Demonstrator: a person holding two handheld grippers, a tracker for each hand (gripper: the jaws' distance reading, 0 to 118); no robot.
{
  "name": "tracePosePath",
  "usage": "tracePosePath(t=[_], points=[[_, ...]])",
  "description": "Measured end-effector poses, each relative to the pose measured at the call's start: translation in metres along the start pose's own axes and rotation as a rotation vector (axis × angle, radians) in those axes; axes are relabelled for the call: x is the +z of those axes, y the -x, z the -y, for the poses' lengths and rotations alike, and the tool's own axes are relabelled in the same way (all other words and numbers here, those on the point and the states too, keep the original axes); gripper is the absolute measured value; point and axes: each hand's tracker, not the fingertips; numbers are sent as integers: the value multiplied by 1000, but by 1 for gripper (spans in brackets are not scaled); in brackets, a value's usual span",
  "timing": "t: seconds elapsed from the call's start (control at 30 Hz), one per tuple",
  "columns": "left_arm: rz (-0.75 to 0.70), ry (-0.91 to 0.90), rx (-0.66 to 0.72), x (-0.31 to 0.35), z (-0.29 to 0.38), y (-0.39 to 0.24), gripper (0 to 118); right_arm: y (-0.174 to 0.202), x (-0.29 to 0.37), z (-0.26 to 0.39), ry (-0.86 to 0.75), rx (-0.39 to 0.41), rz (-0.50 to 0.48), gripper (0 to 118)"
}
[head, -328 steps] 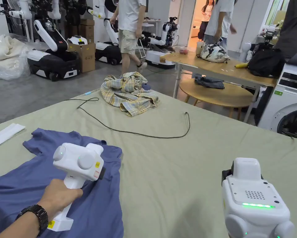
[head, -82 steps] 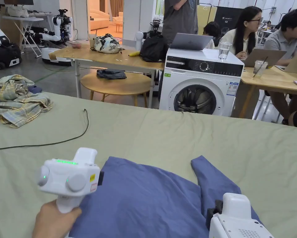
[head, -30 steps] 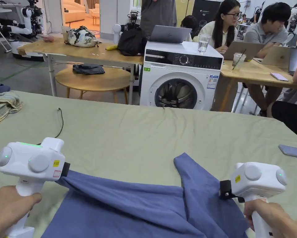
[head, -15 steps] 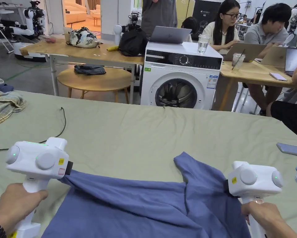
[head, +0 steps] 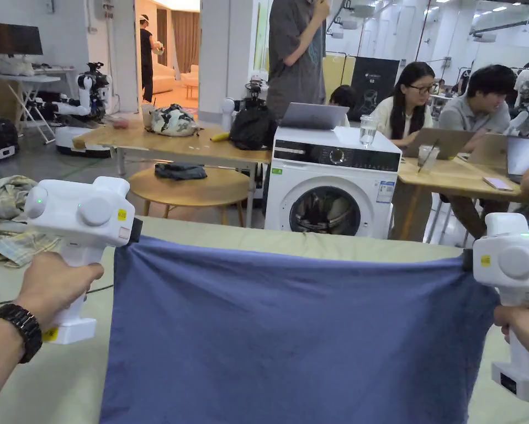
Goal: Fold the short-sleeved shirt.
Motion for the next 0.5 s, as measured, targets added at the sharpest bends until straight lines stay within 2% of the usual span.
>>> tracePosePath(t=[0.07, 0.33, 0.5], points=[[-19, -43, -2, 14, -27, 1, 0, 5, 11, -23, -38, 9, 13, 0], [-67, -146, 18, 43, -110, 4, 0, 12, 33, -105, -193, -57, 55, 0], [-78, -197, 60, 43, -149, 9, 0, 8, 9, -158, -244, -72, 57, 0]])
